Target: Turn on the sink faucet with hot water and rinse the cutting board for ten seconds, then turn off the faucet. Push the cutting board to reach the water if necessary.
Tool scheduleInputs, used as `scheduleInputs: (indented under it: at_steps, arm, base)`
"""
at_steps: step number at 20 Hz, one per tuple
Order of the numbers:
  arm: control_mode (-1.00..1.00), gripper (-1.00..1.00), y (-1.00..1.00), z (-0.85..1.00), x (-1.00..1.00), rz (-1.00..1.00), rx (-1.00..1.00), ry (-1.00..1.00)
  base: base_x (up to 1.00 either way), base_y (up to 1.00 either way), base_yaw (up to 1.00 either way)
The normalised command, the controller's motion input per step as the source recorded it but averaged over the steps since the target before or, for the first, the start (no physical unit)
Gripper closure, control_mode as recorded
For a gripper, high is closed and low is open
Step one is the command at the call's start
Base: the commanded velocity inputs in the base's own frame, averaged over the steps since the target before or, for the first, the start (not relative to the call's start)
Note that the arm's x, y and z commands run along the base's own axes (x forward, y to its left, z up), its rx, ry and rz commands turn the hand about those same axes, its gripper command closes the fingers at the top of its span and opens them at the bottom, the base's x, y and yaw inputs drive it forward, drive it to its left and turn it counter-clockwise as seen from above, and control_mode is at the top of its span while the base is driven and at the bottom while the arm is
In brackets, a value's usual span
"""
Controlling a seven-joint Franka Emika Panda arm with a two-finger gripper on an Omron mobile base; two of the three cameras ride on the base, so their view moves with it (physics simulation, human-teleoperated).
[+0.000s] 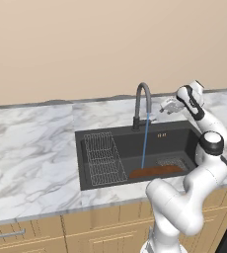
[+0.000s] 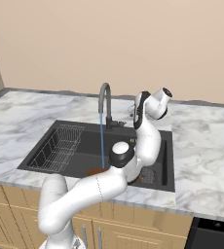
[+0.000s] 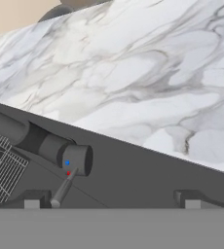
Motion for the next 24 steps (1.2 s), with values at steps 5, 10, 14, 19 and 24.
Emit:
scheduleInputs:
  at_steps: [5,10,14,19,24]
  arm:
    - [-1.00,-1.00,0.00,0.00,0.00,0.00,0.00,0.00]
    - [-1.00,-1.00,0.00,0.00,0.00,0.00,0.00,0.00]
    - [-1.00,-1.00,0.00,0.00,0.00,0.00,0.00,0.00]
    - [-1.00,-1.00,0.00,0.00,0.00,0.00,0.00,0.00]
    - [-1.00,-1.00,0.00,0.00,0.00,0.00,0.00,0.00]
  base:
    - [0.00,0.00,0.00]
    - [0.00,0.00,0.00]
    - [0.00,0.00,0.00]
    - [0.00,0.00,0.00]
    - [0.00,0.00,0.00]
